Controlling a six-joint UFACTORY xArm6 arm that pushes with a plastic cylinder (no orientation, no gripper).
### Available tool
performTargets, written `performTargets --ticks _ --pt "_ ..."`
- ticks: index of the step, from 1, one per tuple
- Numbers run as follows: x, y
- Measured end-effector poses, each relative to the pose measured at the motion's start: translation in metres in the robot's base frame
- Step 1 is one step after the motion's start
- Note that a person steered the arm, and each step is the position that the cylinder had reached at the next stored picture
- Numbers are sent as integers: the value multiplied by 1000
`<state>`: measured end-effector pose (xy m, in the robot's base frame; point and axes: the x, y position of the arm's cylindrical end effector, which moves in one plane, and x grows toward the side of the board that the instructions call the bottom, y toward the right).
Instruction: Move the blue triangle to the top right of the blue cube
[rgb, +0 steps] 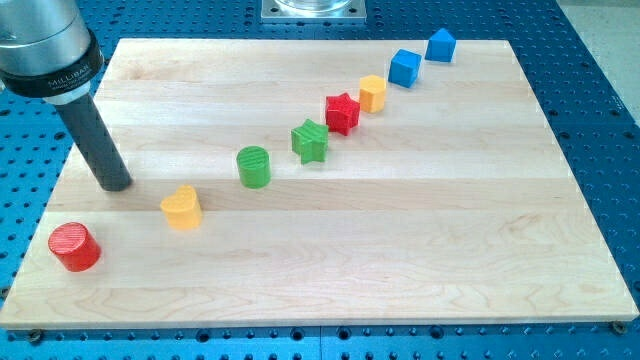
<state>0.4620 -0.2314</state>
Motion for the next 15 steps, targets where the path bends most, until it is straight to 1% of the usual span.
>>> performTargets --ticks 3,4,5,7,8,9,10,12,14,15 --pt "2 2" --pt "-17 16" --pt "-87 59" --pt "-237 192" --pt "-270 239" --pt "-269 288" --pt "-269 356" --pt "-269 384" --pt "-268 428" --pt "-268 462"
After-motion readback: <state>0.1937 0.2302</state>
